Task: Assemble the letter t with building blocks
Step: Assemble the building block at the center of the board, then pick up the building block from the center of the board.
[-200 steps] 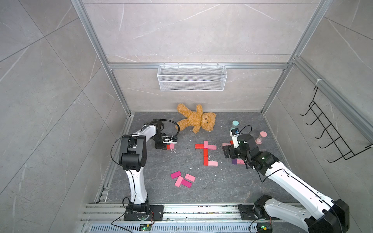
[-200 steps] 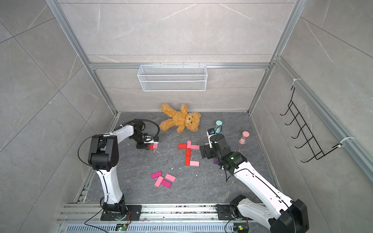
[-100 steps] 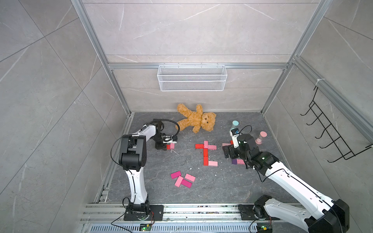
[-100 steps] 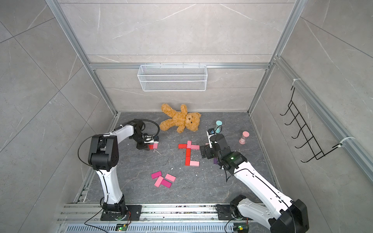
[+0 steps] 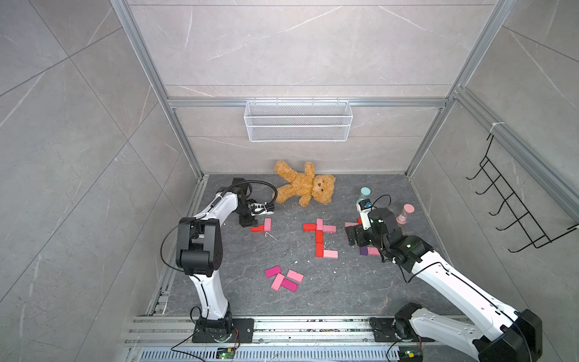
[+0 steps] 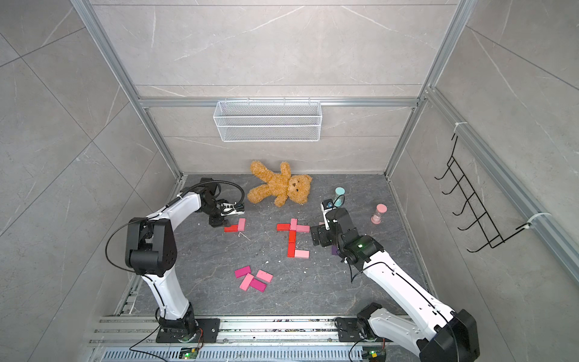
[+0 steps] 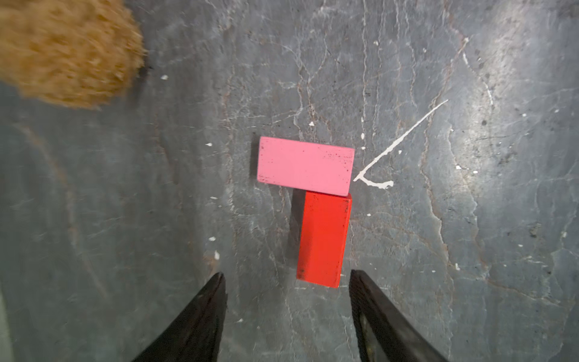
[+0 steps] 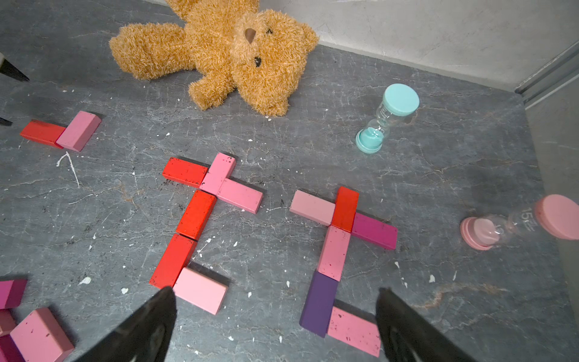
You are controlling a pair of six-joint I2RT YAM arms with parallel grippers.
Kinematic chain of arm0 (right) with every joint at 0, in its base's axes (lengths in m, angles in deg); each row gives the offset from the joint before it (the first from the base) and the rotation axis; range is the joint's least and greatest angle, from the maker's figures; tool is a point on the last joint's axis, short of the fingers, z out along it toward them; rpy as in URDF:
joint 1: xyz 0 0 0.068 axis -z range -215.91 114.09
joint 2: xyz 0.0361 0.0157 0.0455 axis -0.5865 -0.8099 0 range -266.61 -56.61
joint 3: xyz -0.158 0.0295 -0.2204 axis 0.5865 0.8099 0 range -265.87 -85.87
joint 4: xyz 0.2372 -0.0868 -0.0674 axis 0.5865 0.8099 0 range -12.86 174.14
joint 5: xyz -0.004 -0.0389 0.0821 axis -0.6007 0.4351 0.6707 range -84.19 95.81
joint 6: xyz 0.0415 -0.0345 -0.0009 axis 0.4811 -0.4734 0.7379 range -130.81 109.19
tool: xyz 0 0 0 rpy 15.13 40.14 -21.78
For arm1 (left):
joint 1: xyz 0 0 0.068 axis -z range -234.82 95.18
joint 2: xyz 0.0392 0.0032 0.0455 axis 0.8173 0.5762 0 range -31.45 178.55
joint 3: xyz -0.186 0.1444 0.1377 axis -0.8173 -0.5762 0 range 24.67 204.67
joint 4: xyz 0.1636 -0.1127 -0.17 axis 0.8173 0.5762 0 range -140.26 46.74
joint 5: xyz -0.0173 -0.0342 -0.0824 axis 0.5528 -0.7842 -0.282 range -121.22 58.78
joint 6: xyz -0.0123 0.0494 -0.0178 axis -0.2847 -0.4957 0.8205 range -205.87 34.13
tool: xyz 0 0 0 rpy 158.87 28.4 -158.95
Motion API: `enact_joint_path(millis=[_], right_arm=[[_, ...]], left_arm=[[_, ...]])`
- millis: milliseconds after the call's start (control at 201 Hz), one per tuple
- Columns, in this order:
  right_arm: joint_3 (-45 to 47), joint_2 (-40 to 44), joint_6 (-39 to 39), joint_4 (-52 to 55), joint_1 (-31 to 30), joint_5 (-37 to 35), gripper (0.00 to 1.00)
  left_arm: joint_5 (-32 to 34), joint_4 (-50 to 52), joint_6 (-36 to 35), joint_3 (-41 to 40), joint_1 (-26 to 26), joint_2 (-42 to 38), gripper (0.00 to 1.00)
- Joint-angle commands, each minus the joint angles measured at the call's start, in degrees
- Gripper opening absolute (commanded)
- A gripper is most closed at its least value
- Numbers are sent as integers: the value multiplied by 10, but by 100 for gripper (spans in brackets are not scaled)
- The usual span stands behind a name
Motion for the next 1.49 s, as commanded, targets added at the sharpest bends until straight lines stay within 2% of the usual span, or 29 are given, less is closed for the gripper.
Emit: enact_joint_path(millis=[0, 134, 269, 403, 617, 742, 832, 1115, 1489], right_arm=[[-2, -7, 7, -11, 2, 3, 100], [-7, -6, 5, -19, 1, -2, 100], [-4, -9, 5, -31, 1, -7, 100], [-1, -18, 6, -40, 1, -9, 100], [4, -34, 6, -56, 1, -9, 100], [4, -41, 3, -56, 1, -9, 100], [3, -42, 0, -56, 1, -12, 100], [3, -42, -6, -52, 2, -18, 100], [5, -39, -13, -49, 1, -25, 100]], left_arm=[[-27, -8, 19, -13, 4, -67, 66], [-32, 22, 75, 8, 23, -107, 66], [27, 33, 155, -3, 67, -151, 49], [66, 53, 183, -80, 129, -230, 51], [43, 47, 349, -197, 192, -356, 52], [83, 25, 440, -261, 240, -422, 54], [106, 15, 499, -292, 248, -447, 54], [122, -26, 550, -367, 271, -431, 54], [161, -92, 577, -388, 309, -317, 51]])
